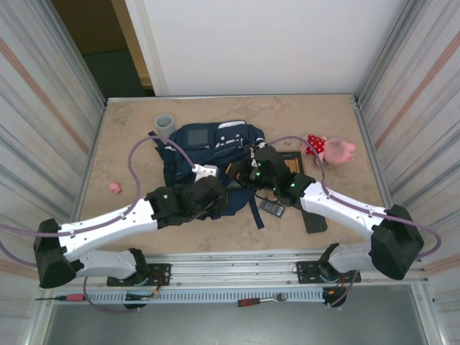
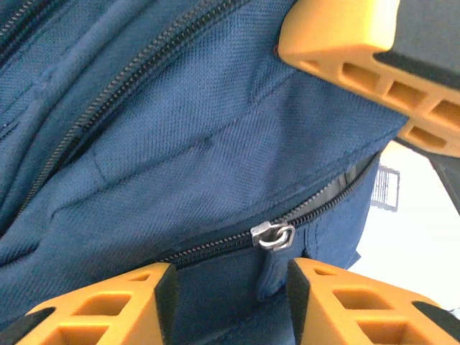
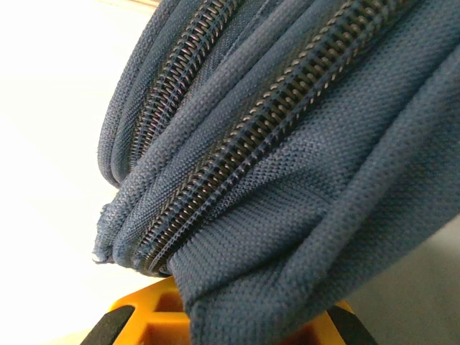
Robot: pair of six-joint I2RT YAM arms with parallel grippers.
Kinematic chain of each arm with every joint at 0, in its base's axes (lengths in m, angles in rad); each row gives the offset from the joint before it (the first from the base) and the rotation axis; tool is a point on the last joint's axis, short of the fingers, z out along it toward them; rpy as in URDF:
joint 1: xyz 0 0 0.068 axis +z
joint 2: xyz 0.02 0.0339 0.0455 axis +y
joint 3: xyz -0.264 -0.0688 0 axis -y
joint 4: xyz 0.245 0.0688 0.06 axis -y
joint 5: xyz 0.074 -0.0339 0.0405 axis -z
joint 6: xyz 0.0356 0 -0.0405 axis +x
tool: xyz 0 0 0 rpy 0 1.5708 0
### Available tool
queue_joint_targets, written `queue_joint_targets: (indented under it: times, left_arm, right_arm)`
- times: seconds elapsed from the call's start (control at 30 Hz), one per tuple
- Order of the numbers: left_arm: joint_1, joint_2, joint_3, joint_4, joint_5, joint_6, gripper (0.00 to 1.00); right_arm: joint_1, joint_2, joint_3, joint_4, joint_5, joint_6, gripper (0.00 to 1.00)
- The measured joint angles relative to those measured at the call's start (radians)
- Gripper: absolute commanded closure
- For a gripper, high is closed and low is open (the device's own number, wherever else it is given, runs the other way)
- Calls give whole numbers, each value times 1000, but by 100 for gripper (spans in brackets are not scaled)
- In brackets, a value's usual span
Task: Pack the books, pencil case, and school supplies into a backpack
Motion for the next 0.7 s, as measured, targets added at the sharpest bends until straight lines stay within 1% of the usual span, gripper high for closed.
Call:
queue_joint_targets:
  times: [0.1,0.17,0.23,0.33,0.43,0.7]
  left_arm:
    - [0,34,0,24,-1,-3,53]
    - [0,59,0,32,-1,-5,57]
    - [0,76,0,34,-6,-13,67]
    - [8,79,0,34,-3,-28,87]
    - [37,64,-12,59,32,-26,100]
    - [150,-86,-154,178,218,-14,100]
  right_arm:
    - [0,9,9,0,-6,1,100]
    - [0,14,11,0,-10,3,100]
    - [0,18,12,0,-15,4,100]
    - [0,20,13,0,-28,3,100]
    - [-6,20,24,-15,-38,2,100]
    - [-31,20,26,-58,-88,-5,100]
